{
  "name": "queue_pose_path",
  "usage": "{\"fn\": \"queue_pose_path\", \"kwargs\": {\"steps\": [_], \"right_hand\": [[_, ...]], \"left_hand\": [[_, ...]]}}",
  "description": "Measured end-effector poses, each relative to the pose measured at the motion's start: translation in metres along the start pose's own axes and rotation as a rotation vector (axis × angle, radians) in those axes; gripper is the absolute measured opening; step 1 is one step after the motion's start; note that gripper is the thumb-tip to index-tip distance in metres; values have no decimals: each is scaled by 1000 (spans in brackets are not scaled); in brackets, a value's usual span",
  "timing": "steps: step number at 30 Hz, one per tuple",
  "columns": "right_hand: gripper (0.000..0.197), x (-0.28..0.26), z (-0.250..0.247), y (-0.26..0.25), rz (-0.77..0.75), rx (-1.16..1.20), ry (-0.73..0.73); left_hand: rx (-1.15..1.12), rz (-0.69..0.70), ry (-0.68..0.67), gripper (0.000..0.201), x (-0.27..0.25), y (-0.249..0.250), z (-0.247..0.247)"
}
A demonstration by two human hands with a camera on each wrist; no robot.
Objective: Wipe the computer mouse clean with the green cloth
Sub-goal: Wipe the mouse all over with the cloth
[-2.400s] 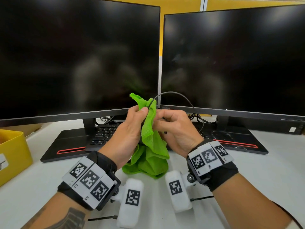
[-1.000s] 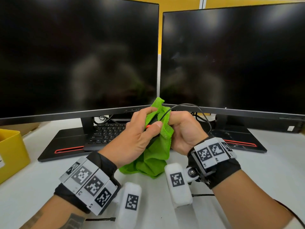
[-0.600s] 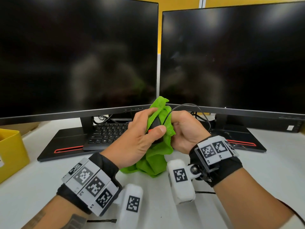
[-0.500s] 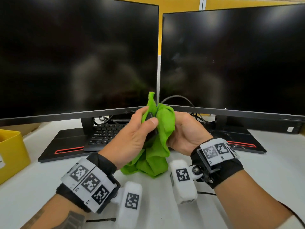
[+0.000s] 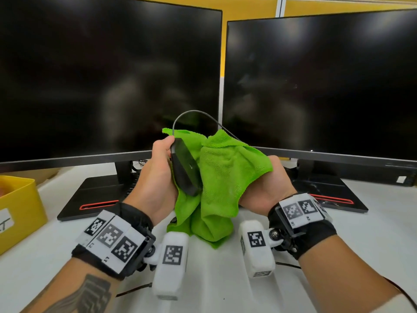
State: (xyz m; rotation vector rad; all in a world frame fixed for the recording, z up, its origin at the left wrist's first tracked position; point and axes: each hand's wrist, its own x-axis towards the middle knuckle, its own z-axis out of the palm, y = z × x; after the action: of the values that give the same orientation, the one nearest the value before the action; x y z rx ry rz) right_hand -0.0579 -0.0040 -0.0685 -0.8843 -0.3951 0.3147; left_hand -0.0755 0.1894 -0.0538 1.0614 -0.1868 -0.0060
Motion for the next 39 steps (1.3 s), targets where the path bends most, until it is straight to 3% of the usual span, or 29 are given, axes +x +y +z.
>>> {"fn": "queue_pose_path", "kwargs": {"steps": [9,15,20,23,27,34,39], "right_hand": [[55,3,14,6,-16,-121,58],[50,4,22,8,-125,-211,78],[32,5,31,16,-312,-642,176],[32,7,28,20,-465,-688,222],[28,10,23,16,-485,-698,232],[14,11,13,11,-503,-791,185],[20,12,8,10,-543,-970,152]], "left_hand": [[79,2,159,40,-3,-2,3],[118,28,107,40,-3,-4,4],[158,0,-7,45,-5,-5,1],[203,5,-90,38,-7,-7,2],[233,10,-179,37,-10,-9,3],[215,-30,-133,53,-9,-11,6],[249,-84,-26,47,-10,-10,6]]}}
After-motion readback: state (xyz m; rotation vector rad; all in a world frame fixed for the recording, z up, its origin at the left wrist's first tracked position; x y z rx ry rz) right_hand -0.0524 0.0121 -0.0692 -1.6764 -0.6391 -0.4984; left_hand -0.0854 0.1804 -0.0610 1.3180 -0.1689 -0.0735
